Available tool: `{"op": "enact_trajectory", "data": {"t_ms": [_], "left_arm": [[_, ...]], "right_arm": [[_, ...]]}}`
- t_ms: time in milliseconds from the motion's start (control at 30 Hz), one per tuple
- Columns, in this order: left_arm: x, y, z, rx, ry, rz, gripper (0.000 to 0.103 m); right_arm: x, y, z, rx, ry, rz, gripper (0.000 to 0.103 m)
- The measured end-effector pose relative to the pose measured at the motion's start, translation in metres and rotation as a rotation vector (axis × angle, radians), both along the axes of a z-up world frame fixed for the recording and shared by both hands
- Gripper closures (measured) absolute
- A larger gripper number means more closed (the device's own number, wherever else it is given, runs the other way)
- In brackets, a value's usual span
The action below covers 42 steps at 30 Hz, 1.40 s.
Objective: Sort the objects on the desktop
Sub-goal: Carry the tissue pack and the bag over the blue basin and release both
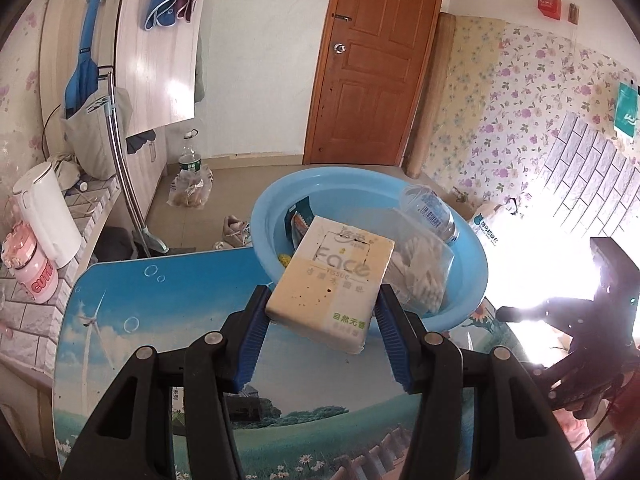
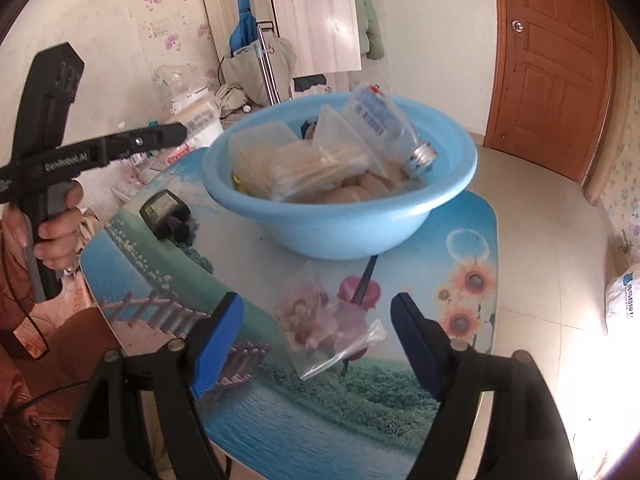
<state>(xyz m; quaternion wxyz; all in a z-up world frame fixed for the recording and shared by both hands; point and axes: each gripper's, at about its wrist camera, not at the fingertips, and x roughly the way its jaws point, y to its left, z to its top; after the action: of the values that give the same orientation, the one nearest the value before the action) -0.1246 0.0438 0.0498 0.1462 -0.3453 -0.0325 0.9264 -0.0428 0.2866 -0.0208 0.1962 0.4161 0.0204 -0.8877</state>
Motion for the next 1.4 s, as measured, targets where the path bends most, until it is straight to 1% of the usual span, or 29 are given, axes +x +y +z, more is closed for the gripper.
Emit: {"op": "enact_trajectory", "data": {"t_ms": [167, 233, 267, 300, 333, 367, 400, 500, 567, 667, 767, 867, 1000, 1133, 1333, 1400], "left_arm": [[0.007, -0.008, -0.003, -0.007, -0.013, 0.017, 0.051], [0.009, -0.011, -0.004, -0.009, -0.017, 0.024, 0.051], [0.010, -0.012, -0.004, -0.010, -0.019, 0.027, 0.051], [0.010, -0.013, -0.005, -0.010, -0.021, 0.029, 0.051], [0.011, -0.013, -0.005, -0.008, -0.022, 0.031, 0.051], [0.011, -0.013, -0.005, -0.008, -0.022, 0.032, 0.051], [0.012, -0.013, -0.005, -0.010, -0.021, 0.033, 0.051], [0.013, -0.012, -0.004, -0.007, -0.017, 0.030, 0.051], [0.014, -0.011, -0.003, -0.006, -0.014, 0.029, 0.051], [0.016, -0.009, 0.000, -0.007, -0.007, 0.024, 0.051], [0.017, -0.006, 0.003, -0.007, 0.000, 0.016, 0.051], [0.016, -0.002, 0.005, -0.010, 0.002, 0.006, 0.051], [0.008, 0.009, 0.008, -0.020, 0.010, -0.018, 0.051], [-0.004, 0.020, 0.012, -0.025, 0.026, -0.043, 0.051], [-0.032, 0.038, 0.011, -0.040, 0.033, -0.087, 0.050], [-0.044, 0.044, 0.007, -0.060, 0.034, -0.100, 0.049]], "right_arm": [[-0.013, -0.011, -0.030, 0.080, -0.066, -0.009, 0.026], [-0.014, -0.014, -0.038, 0.093, -0.076, 0.002, 0.026], [-0.015, -0.015, -0.042, 0.116, -0.079, 0.000, 0.027], [-0.015, -0.017, -0.046, 0.142, -0.087, 0.007, 0.032], [-0.014, -0.018, -0.047, 0.149, -0.080, 0.017, 0.034], [-0.011, -0.018, -0.045, 0.139, -0.073, 0.035, 0.054], [-0.010, -0.017, -0.043, 0.129, -0.082, 0.048, 0.076], [-0.005, -0.009, -0.039, 0.105, -0.110, 0.062, 0.082], [0.002, -0.005, -0.035, 0.106, -0.106, 0.057, 0.084], [0.014, 0.004, -0.022, 0.078, -0.091, 0.045, 0.085], [0.025, 0.013, -0.003, 0.047, -0.056, 0.027, 0.085], [0.030, 0.018, 0.019, -0.009, -0.024, 0.012, 0.085], [0.020, 0.018, 0.043, -0.057, 0.026, -0.001, 0.085], [0.002, 0.018, 0.058, -0.094, 0.061, -0.015, 0.085], [-0.028, 0.006, 0.062, -0.101, 0.077, -0.004, 0.085], [-0.039, -0.001, 0.062, -0.097, 0.084, 0.010, 0.085]]}}
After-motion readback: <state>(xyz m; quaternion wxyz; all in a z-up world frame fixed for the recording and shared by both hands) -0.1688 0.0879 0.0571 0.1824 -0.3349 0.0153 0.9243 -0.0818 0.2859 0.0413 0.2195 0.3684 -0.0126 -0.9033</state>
